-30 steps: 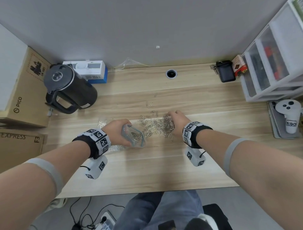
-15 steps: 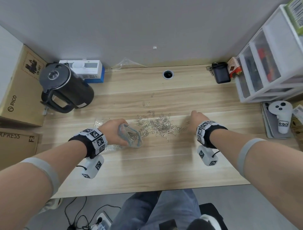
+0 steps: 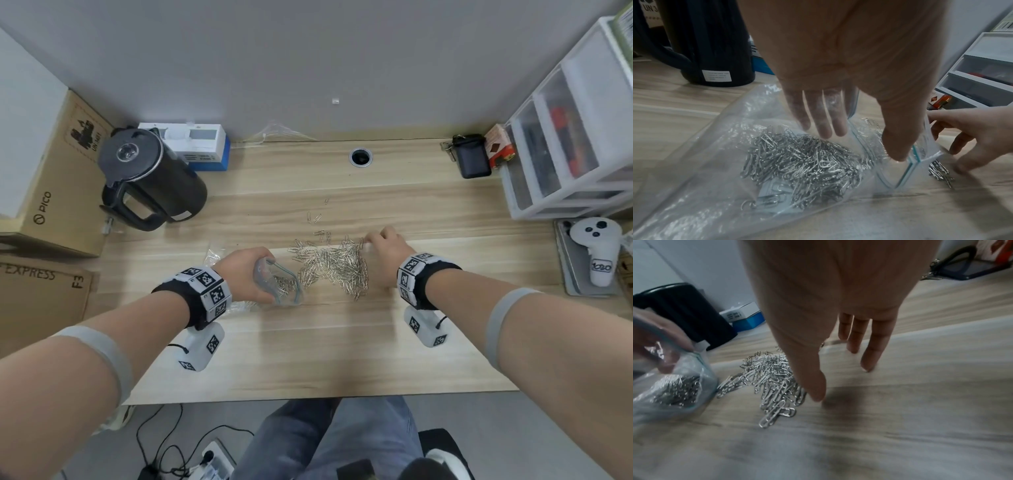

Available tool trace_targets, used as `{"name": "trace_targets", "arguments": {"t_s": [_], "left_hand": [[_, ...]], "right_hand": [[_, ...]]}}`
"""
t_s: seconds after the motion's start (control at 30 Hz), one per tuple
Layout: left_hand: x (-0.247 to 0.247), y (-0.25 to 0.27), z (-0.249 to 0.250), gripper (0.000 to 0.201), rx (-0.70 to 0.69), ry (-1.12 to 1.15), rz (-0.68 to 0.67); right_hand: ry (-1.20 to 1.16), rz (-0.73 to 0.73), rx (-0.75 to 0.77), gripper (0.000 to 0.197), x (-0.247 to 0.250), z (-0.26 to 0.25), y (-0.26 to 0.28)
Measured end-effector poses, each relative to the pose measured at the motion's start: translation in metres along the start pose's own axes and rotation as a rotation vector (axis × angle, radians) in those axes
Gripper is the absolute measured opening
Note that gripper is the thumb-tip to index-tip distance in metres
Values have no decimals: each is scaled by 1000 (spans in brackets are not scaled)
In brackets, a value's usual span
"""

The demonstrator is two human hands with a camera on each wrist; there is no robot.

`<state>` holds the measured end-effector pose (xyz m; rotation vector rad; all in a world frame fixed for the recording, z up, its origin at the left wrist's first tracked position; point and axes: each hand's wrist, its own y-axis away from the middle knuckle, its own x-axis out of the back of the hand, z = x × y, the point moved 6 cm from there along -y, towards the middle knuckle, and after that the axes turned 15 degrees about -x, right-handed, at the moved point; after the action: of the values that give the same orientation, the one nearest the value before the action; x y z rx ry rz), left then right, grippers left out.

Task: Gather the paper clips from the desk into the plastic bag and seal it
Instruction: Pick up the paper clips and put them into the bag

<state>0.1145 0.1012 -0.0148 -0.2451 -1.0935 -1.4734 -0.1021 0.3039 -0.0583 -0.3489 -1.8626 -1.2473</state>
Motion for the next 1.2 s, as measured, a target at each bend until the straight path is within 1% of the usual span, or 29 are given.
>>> {"name": "trace_targets", "arguments": {"t_s": [0.07,0.1,0.17,0.2,0.27,0.37,0.43,0.67,0.73,0.83,0.87,0.9,0.97,1.13,1.2], "left_hand": [[0,2,-1,80,4,11,6],[0,3,-1,80,7,17,8],[-1,5,-3,80,13,26,9],[-1,5,-2,80,15,26,11],[-2,6,-3,80,20,28,15],[-3,7,-4,81,27,45,12],[-3,7,-5,82,31,63,11],[-1,4,-4,80,31,50,16],[-2,4,-5,79,36,52,14],[-2,4,-5,76,42,51,20],[-2,3,-5,76,45,50,22],[-2,3,-5,76,46,53,23],[-2,3,-5,76,47,63,26],[-1,4,-8,77,41,72,32],[-2,4,-8,76,41,75,36]], "right_hand": [[79,10,28,105,-2,-2,2],[95,16,49,115,-4,-6,2],[140,2,86,126,-10,-15,1],[168,-12,107,128,-13,-20,0],[176,-24,141,123,-15,-28,-1],[86,-19,163,103,-12,-36,-5],[36,-16,154,95,-12,-37,-7],[-68,1,138,84,-12,-39,-12],[-71,-5,153,88,-13,-42,-11],[-9,-30,179,112,-16,-47,-9],[29,-32,182,117,-17,-48,-9],[59,-27,188,117,-19,-50,-9],[77,-13,198,108,-22,-53,-7],[27,-3,221,67,-21,-57,-7],[9,3,233,60,-21,-58,-7]]}}
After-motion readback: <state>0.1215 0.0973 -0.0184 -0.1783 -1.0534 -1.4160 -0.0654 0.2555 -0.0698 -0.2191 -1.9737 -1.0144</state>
